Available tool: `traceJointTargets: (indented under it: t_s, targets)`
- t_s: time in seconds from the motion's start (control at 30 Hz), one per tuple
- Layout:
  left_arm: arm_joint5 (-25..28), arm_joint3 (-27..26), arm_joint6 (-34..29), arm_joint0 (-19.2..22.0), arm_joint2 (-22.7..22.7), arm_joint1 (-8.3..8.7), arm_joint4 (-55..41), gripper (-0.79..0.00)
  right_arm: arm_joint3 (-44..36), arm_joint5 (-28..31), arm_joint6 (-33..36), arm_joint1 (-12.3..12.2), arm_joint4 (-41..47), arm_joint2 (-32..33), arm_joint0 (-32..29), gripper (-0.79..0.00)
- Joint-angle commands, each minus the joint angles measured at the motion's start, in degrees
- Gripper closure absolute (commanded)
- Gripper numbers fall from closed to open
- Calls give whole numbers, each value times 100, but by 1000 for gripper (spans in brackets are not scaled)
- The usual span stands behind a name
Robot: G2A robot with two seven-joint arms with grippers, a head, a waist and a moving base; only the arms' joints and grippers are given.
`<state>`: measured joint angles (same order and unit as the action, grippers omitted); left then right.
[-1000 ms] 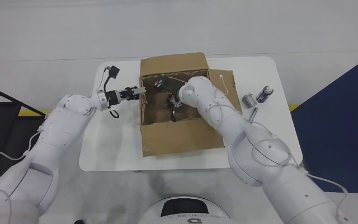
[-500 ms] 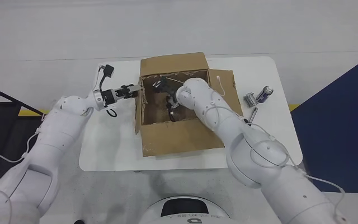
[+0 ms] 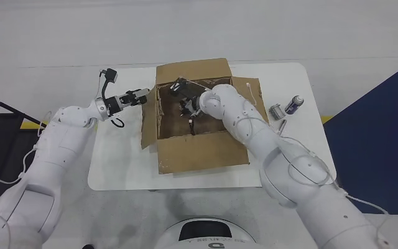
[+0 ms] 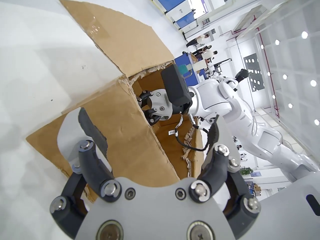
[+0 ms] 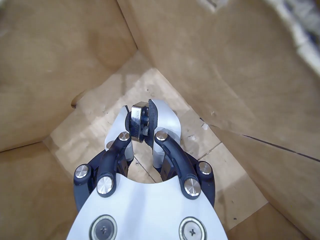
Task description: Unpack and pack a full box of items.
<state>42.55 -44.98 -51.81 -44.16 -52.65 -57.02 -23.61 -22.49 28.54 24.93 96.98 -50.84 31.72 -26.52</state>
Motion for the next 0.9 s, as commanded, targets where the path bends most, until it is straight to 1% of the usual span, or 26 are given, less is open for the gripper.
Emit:
traceJointTargets:
  t_s: [0.0, 0.07, 0.13, 0.23, 0.27, 0.5, 0.6, 0.73, 0.87]
  targets:
    - [-15, -31, -30, -19, 10, -15, 3, -785, -271, 100, -88, -157, -38, 115, -93, 0]
    - [-40, -49, -86, -26, 27, -35, -5, -785, -682, 190, -97, -357, -116, 267, -253, 0]
    - [-62, -49, -128, -22, 37, -45, -7, -785, -1255, 115, -29, -582, -207, 479, -481, 0]
    - [-62, -49, -128, -22, 37, -45, -7, -785, -2480, -191, 410, -947, -408, 894, -1006, 0]
    - [-62, -49, -128, -22, 37, -45, -7, -785, -2799, -301, 583, -1024, -452, 999, -1150, 0]
    - [-62, -49, -128, -22, 37, -45, -7, -785, -2799, -301, 583, -1024, -452, 999, -1150, 0]
    - [-62, -49, -128, -22, 37, -45, -7, -785, -2991, -206, 373, -1066, -363, 1123, -1259, 0]
    - [-62, -49, -128, -22, 37, -45, -7, -785, -3441, 268, 161, -1320, -266, 1704, -1566, 0]
    - [-62, -49, -128, -22, 37, -45, -7, -785, -4399, 693, 149, -1655, -169, 2532, -2213, 0]
